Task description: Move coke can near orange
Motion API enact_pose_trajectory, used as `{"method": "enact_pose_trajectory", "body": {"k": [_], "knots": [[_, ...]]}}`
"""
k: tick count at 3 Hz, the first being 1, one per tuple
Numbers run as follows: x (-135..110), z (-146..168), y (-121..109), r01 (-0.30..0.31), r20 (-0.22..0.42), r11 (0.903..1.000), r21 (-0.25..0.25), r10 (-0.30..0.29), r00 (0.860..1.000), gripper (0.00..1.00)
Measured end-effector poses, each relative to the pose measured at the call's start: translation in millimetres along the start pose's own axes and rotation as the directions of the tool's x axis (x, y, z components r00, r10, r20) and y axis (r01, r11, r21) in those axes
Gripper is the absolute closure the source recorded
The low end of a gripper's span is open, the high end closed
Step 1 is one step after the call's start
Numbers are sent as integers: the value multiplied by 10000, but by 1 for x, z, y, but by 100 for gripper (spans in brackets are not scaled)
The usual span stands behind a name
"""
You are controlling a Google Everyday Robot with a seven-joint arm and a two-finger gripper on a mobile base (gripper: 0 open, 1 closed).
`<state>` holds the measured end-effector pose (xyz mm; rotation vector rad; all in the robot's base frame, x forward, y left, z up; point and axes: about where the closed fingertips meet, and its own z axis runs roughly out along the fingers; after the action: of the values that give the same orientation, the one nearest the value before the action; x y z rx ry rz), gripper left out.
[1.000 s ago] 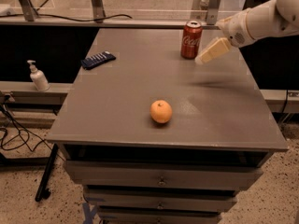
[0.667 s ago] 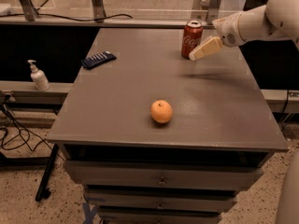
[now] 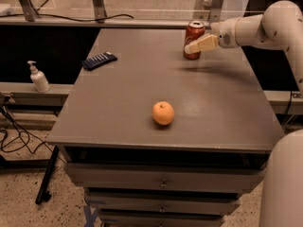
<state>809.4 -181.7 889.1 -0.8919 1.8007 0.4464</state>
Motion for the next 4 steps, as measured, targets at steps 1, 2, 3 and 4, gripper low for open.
{"method": "enact_pose_trajectory", "body": {"k": [1,2,3,4], "knots": [[-1,12,0,-824,294,9962,-293,833,9961,18],[5,10,0,-1548,343,9872,-371,1561,9871,41],[3,-1,6,-1930,557,9801,-467,1955,9791,64],[-12,-24,32,-1659,777,9816,-943,1734,9818,88]]}}
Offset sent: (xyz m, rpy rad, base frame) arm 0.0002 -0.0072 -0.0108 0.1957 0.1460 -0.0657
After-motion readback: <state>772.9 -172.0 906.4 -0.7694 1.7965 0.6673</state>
